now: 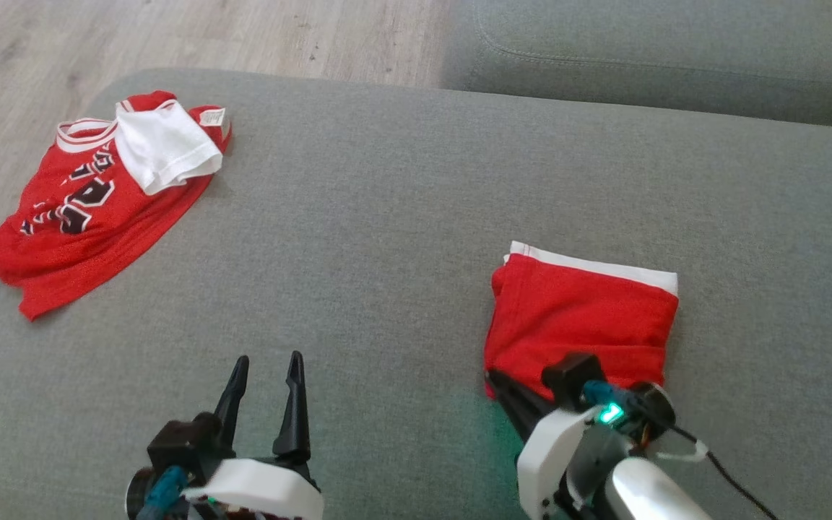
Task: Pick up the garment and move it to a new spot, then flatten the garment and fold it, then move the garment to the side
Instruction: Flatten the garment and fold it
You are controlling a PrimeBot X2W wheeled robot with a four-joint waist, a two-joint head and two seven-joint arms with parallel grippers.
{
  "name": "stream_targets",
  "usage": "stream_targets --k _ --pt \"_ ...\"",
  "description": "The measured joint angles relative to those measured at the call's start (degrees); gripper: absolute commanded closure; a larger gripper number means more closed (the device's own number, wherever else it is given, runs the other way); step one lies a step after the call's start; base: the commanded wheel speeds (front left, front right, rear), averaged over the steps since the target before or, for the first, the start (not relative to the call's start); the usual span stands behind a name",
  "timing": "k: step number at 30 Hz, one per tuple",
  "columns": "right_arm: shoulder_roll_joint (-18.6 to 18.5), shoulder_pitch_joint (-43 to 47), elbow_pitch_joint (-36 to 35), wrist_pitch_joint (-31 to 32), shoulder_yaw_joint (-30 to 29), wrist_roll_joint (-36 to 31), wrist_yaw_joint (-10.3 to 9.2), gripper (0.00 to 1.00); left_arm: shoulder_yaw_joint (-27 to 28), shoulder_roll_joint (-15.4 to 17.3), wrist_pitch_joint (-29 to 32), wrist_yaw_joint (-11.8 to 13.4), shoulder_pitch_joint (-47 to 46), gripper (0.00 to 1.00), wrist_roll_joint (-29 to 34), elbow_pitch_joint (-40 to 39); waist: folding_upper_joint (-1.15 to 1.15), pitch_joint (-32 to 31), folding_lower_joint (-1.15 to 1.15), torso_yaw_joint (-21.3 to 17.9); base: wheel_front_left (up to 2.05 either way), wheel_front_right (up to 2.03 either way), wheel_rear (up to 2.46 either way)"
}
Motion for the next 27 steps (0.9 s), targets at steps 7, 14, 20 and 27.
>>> stream_targets --k 7,14,20,27 --pt "0.0 1.3 0.6 0.6 1.8 2.0 0.00 1.00 0.0 0.0 0.0 0.0 -0.1 0.00 0.0 -0.1 0.00 0.5 0.00 -0.9 0.00 0.00 0.00" --pt "0.0 0.3 1.1 -1.2 2.9 2.8 0.00 0.95 0.2 0.1 -0.4 0.0 -0.1 0.00 0.0 0.1 0.00 0.2 0.00 -1.6 0.00 0.00 0.00" --pt "0.1 0.4 -2.8 -3.5 1.9 3.3 0.00 0.53 0.5 0.4 -0.4 0.5 -0.1 0.00 -0.4 0.4 0.00 -1.6 0.00 -2.4 0.00 0.00 0.00" --pt "0.3 3.4 -9.6 -6.0 -7.1 3.2 0.00 0.00 1.0 1.2 -0.5 0.5 0.1 0.00 -0.4 0.9 0.00 -4.4 -0.01 -3.4 0.00 0.00 0.00"
